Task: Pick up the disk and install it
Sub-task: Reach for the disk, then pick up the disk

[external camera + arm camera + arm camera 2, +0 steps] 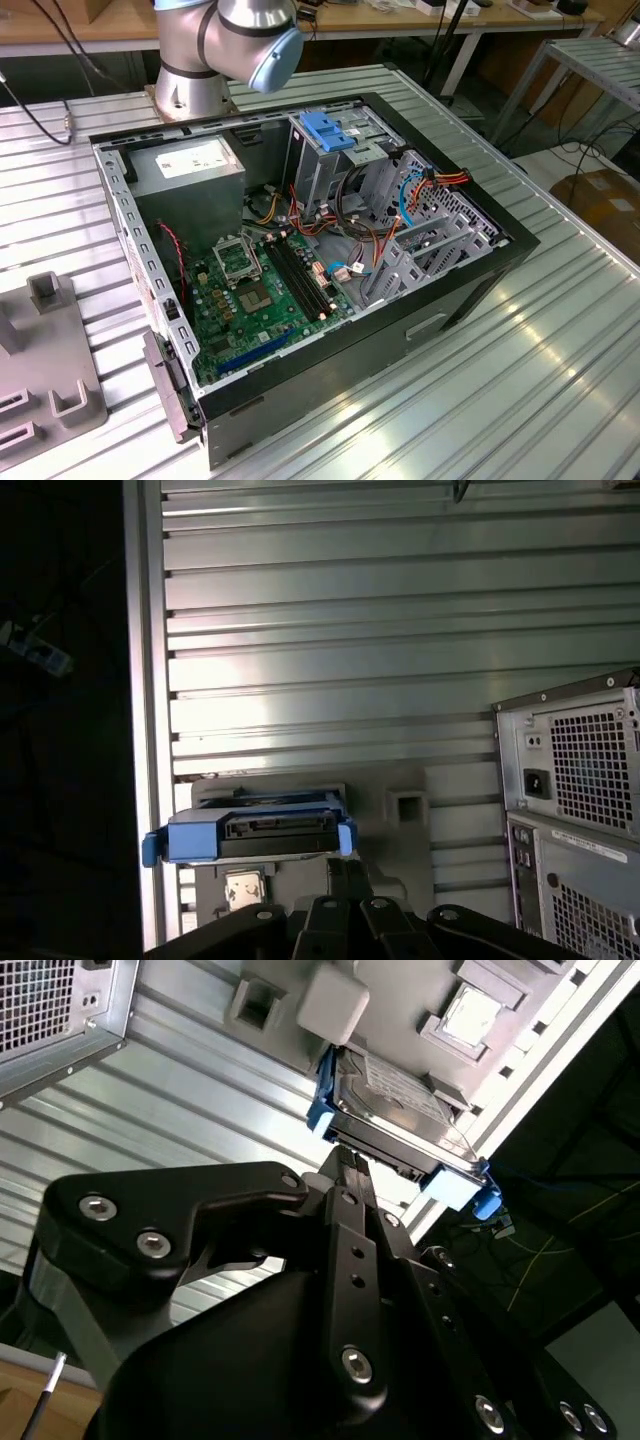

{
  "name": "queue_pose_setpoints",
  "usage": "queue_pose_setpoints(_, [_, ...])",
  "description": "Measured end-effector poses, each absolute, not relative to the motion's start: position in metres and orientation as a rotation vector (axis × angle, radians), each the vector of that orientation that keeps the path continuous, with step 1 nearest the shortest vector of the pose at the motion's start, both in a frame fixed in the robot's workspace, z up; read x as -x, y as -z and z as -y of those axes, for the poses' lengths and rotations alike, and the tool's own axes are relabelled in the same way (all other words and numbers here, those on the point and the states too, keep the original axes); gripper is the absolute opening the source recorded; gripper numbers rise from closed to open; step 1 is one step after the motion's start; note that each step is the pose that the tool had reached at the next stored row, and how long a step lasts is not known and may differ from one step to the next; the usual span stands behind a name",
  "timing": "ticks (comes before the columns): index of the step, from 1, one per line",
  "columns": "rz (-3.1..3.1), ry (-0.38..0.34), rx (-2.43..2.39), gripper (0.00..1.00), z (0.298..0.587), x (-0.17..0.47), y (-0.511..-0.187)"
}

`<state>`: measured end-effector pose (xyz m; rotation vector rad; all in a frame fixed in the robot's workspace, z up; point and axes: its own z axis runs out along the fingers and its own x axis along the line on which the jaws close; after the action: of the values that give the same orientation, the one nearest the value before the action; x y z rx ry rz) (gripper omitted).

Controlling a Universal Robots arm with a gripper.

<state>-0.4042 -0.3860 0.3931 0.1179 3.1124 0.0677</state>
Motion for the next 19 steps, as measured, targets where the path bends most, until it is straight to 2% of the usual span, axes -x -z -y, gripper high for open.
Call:
queue_pose_setpoints(13, [-3.112,-0.068,-0.118,0.10,0.385,0.464,-0.393])
queue_pose_setpoints(19, [-3.113,-0.068,-0.118,0.10,0.385,0.472,-0.393])
